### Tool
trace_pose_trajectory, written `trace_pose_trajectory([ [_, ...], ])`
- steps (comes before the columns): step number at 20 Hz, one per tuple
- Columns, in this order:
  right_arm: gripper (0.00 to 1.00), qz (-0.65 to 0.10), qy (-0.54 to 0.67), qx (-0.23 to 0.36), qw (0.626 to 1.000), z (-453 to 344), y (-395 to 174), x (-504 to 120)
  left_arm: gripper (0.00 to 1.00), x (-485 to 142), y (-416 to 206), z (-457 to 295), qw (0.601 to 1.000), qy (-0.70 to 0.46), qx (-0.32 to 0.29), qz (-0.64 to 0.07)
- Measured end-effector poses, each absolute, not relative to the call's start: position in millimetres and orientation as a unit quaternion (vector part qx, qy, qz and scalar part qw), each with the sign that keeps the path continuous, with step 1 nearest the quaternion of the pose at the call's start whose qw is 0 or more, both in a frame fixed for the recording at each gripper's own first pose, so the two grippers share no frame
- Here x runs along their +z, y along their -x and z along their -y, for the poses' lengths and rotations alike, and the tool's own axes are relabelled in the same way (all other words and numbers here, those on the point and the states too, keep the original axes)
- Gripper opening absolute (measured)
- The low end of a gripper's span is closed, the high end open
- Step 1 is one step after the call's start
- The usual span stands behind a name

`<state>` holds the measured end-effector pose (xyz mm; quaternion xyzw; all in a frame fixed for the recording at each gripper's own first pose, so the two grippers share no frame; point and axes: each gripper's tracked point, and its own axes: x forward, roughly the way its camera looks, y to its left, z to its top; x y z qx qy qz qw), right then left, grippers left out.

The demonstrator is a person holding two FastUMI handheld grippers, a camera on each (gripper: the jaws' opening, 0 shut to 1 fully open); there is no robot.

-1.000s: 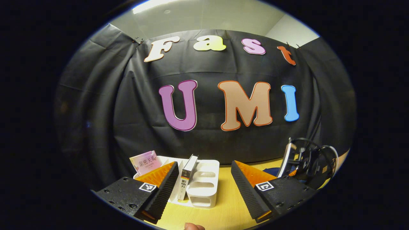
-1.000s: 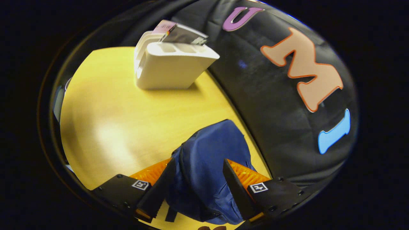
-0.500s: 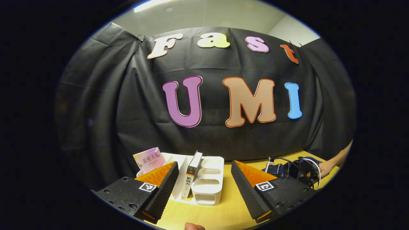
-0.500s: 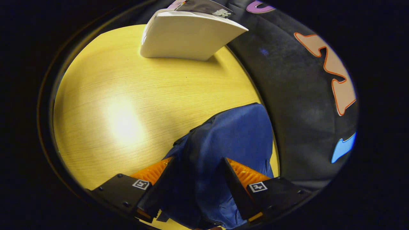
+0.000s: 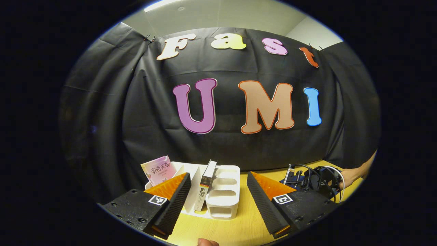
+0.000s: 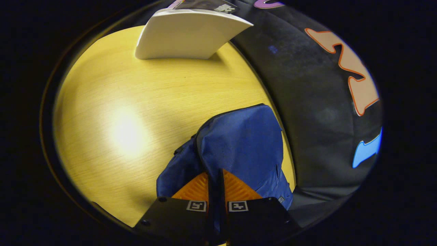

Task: Open the schoolbag, grab two books from the bookshelf and put them into the schoolbag.

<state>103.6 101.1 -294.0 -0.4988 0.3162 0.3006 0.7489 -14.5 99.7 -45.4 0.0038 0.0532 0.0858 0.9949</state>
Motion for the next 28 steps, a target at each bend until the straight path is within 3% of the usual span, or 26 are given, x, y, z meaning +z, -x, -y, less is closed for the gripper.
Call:
trace_pose_trajectory([
  [3, 0.04, -0.350, 0.427, 0.293, 0.781, -98, -103, -281, 1.00, -49, 13, -109, 0.995, 0.000, 0.088, -0.055],
  [5, 0.01, -0.363, 0.365, 0.286, 0.808, -96, -106, -269, 0.96, -54, 11, -115, 0.994, 0.008, 0.092, -0.060],
  [6, 0.06, -0.359, 0.341, 0.281, 0.822, -94, -109, -257, 0.99, -56, 9, -118, 0.994, 0.010, 0.094, -0.063],
  [10, 0.04, -0.335, 0.232, 0.249, 0.878, -77, -123, -204, 0.96, -64, 2, -130, 0.993, 0.007, 0.099, -0.069],
  [11, 0.04, -0.331, 0.196, 0.237, 0.892, -67, -127, -190, 1.00, -65, -1, -132, 0.993, 0.006, 0.099, -0.072],
  [16, 0.01, -0.313, 0.052, 0.173, 0.932, -18, -141, -149, 0.96, -74, -11, -134, 0.992, 0.007, 0.093, -0.079],
  [20, 0.01, -0.304, -0.122, 0.108, 0.939, 12, -145, -139, 0.96, -83, -23, -136, 0.992, 0.005, 0.090, -0.089],
  [23, 0.03, -0.288, -0.268, 0.064, 0.917, 31, -144, -140, 0.96, -102, -38, -138, 0.989, 0.003, 0.085, -0.122],
  [28, 0.04, -0.275, -0.283, 0.048, 0.918, 36, -142, -144, 0.97, -145, -83, -159, 0.977, -0.021, 0.096, -0.189],
])
